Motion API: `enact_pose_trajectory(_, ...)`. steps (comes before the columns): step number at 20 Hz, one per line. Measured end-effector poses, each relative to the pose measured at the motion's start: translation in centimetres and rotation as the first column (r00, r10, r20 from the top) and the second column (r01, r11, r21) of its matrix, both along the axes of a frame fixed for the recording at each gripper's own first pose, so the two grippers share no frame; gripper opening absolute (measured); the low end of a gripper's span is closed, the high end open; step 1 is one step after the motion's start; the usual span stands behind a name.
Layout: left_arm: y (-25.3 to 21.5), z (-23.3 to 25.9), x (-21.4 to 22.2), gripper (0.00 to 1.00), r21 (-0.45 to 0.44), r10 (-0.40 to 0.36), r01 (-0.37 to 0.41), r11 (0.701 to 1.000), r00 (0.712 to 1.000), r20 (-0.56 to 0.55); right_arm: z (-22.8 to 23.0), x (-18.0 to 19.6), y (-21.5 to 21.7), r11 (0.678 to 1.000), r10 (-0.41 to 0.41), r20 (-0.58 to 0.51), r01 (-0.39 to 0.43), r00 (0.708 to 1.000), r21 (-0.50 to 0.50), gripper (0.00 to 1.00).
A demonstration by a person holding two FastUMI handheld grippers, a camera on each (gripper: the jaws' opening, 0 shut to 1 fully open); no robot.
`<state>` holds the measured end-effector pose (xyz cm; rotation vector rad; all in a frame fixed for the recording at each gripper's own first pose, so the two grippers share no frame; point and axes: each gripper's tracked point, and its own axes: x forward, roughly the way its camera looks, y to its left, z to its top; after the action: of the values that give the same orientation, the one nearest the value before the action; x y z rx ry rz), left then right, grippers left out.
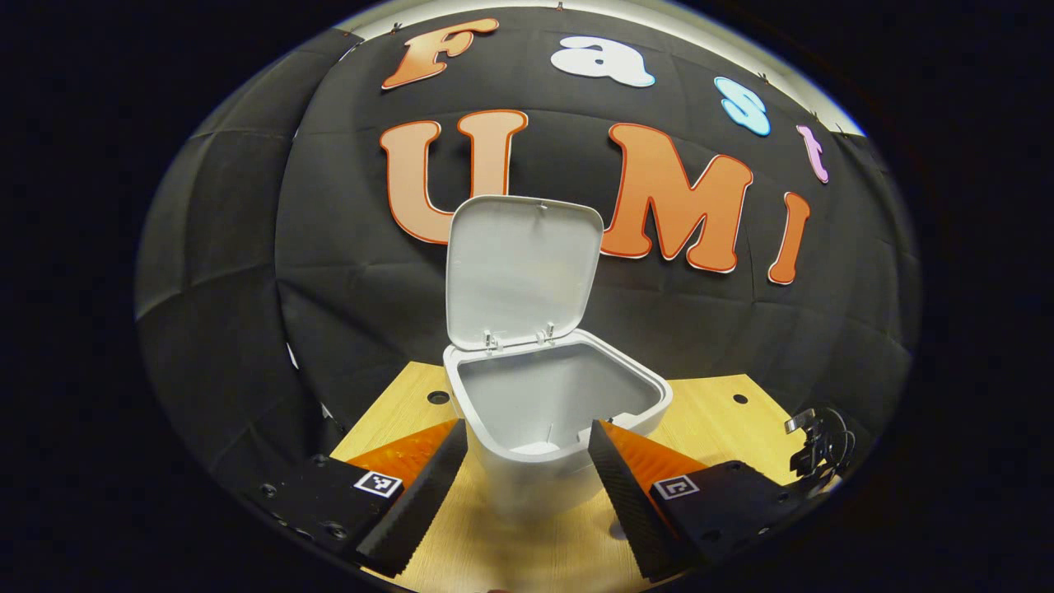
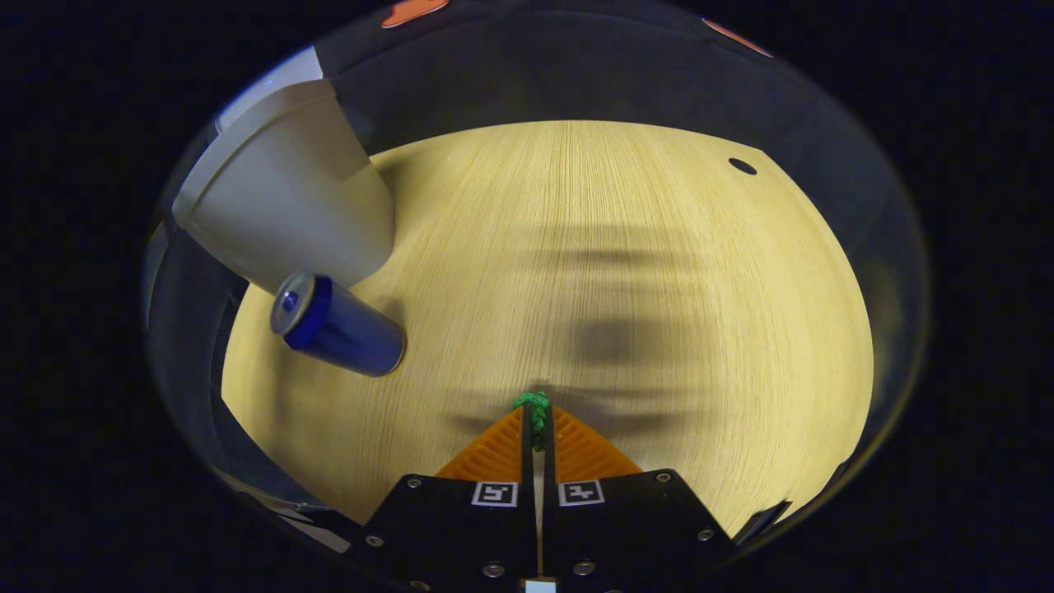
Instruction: Press the lid of the desktop garbage bin to open it, pick up the crumpled paper on the desktop and throw it into the bin, then pick up the pop can on the desktop and drop it into the bin, and finally close the garbage bin lid.
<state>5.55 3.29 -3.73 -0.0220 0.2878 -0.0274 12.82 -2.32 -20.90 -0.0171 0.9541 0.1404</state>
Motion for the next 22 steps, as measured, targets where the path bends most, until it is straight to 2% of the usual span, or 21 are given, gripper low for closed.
enact_pose_trajectory(3, -0.7, 0.2, 0.2, 0.94, -0.011, -0.013, 0.013, 1.000, 1.000, 0.004, 6.4, 3.6, 0.3, 0.999, 0.023, 0.062, -0.025, 0.998, 0.020, 0.04)
enact_pose_trajectory(4, -1.0, 0.2, 0.2, 0.95, -0.014, -0.020, 0.020, 1.000, 1.000, 0.004, 3.4, 2.7, -2.7, 0.999, 0.034, 0.092, -0.036, 0.995, 0.023, 0.04)
enact_pose_trajectory(5, -1.3, 0.3, 0.2, 0.95, -0.016, -0.026, 0.026, 1.000, 1.000, 0.004, 5.7, 2.1, 2.5, 0.998, 0.045, 0.124, -0.049, 0.991, 0.028, 0.04)
enact_pose_trajectory(6, -1.6, 0.3, 0.3, 0.94, -0.019, -0.033, 0.033, 0.999, 0.999, 0.006, 10.5, 5.2, 0.4, 0.998, 0.054, 0.161, -0.060, 0.985, 0.029, 0.04)
enact_pose_trajectory(7, -1.7, 0.5, 0.3, 0.94, -0.021, -0.038, 0.038, 0.999, 0.999, 0.009, 8.4, 2.1, -0.6, 0.997, 0.062, 0.201, -0.068, 0.978, 0.023, 0.04)
enact_pose_trajectory(8, -1.9, 0.7, 0.2, 0.94, -0.023, -0.044, 0.044, 0.999, 0.999, 0.014, 14.6, 5.0, -0.1, 0.997, 0.077, 0.233, -0.082, 0.969, 0.012, 0.04)
enact_pose_trajectory(10, -2.0, 1.0, 0.2, 0.94, -0.025, -0.050, 0.051, 0.998, 0.999, 0.022, 17.8, 5.8, 0.3, 0.994, 0.111, 0.298, -0.112, 0.948, -0.012, 0.04)
enact_pose_trajectory(13, -1.6, 1.7, 0.0, 0.95, -0.027, -0.051, 0.052, 0.998, 0.998, 0.038, 23.8, 6.5, 2.1, 0.988, 0.136, 0.411, -0.154, 0.901, 0.011, 0.03)
enact_pose_trajectory(16, -0.6, 2.3, -0.5, 0.95, -0.025, -0.047, 0.048, 0.999, 0.998, 0.052, 29.3, 8.0, 5.3, 0.978, 0.171, 0.524, -0.209, 0.834, 0.013, 0.03)
enact_pose_trajectory(19, 0.8, 2.6, -1.1, 0.94, -0.037, -0.033, 0.036, 0.999, 0.998, 0.057, 33.0, 9.7, 8.0, 0.961, 0.236, 0.598, -0.275, 0.766, -0.027, 0.03)
enact_pose_trajectory(22, 2.8, 2.6, -2.0, 0.95, -0.041, -0.004, 0.006, 0.999, 0.998, 0.055, 35.5, 12.0, 13.0, 0.936, 0.270, 0.647, -0.353, 0.714, -0.002, 0.02)
